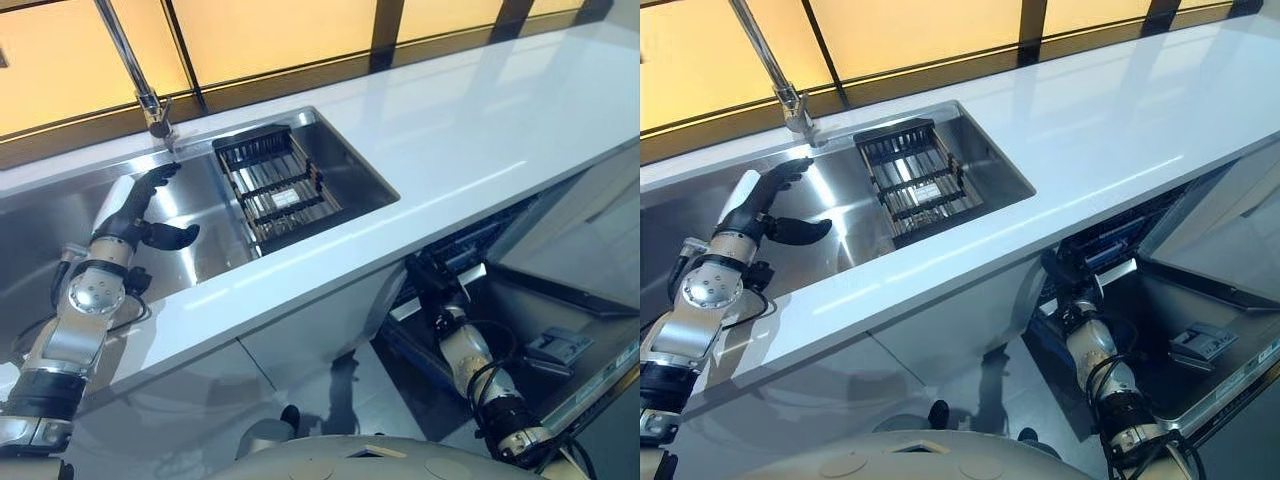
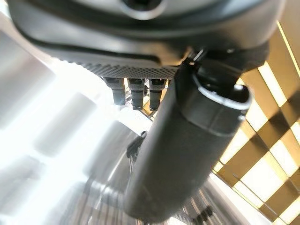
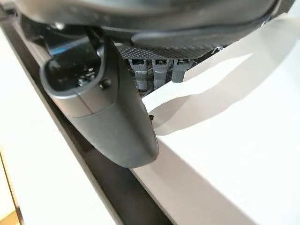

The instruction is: Pick up plates and place into dishwasher.

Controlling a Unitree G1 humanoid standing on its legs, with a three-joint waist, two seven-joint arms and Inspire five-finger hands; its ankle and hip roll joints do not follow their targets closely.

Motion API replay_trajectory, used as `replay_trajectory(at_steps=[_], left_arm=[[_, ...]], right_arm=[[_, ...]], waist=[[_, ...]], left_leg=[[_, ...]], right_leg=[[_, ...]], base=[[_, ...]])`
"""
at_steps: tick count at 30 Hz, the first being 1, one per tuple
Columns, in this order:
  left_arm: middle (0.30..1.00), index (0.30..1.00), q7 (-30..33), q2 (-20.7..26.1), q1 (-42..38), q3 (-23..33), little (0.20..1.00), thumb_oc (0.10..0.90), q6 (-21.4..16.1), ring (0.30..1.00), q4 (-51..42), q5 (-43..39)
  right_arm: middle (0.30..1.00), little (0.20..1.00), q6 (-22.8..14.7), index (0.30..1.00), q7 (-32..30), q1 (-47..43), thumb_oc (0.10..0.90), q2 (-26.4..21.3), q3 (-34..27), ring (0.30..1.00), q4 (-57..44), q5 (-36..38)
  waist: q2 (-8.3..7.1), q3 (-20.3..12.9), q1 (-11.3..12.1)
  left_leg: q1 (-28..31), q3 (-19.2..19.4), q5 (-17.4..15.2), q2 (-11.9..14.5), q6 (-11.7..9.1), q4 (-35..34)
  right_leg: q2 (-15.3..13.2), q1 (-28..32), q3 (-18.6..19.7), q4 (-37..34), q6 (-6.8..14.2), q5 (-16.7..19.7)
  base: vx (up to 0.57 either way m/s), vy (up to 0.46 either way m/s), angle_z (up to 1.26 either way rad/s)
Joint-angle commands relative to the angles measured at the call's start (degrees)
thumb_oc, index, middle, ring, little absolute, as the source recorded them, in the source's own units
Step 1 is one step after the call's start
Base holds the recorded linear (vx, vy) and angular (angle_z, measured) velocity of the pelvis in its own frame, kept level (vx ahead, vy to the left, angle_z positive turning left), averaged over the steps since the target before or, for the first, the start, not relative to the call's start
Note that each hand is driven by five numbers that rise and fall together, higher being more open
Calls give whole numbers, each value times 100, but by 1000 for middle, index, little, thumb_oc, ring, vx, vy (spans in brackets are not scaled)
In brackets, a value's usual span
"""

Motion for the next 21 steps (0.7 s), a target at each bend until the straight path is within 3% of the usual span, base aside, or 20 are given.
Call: replay_trajectory(at_steps=[1, 6, 8, 11, 14, 21], left_arm=[[900, 900, 190, 380, -1001, -249, 900, 800, -491, 900, -97, -126], [900, 900, 163, 402, -1200, -395, 900, 800, -437, 900, -18, -191], [900, 900, 209, 430, -1150, -349, 900, 800, -362, 900, -83, -239], [900, 900, 336, 347, -908, -217, 900, 800, -274, 900, -301, -168], [900, 900, 437, 260, -637, -54, 900, 800, -366, 900, -367, -82], [900, 900, 337, 156, 168, 757, 900, 800, -357, 900, -808, 85]], right_arm=[[900, 900, -572, 900, 873, -2531, 800, 620, 549, 900, -1057, -221], [900, 900, -381, 900, -48, -2547, 800, 573, 388, 900, -713, -435], [900, 900, -173, 900, -647, -2245, 800, 525, 207, 900, -685, -525], [900, 900, -82, 900, -997, -1570, 800, 491, 7, 900, -900, -905], [900, 900, -6, 900, -1069, -879, 800, 329, -191, 900, -1175, -1545], [900, 900, -134, 900, -1008, 530, 800, -232, -1457, 900, -1521, -2975]], waist=[[-71, -372, 361], [-88, -386, 300], [-79, -378, 210], [-60, -357, 64], [-40, -333, -96], [-65, -276, -579]], left_leg=[[159, 177, -366, -405, 412, 42], [174, 231, -397, -390, 401, 42], [187, 302, -414, -370, 401, 42], [209, 411, -436, -335, 403, 42], [219, 520, -451, -310, 390, 42], [280, 744, -502, -230, 348, 42]], right_leg=[[-251, 103, -27, 284, 251, -161], [-240, 112, 16, 244, 264, -136], [-232, 104, 72, 224, 269, -120], [-221, 88, 165, 208, 280, -109], [-210, 54, 261, 205, 305, -95], [-184, 35, 482, 160, 381, -76]], base=[[0, 0, 0], [0, 0, 0], [-39, -13, -2], [-39, -11, -2], [-38, -5, -3], [-23, -33, -3]])
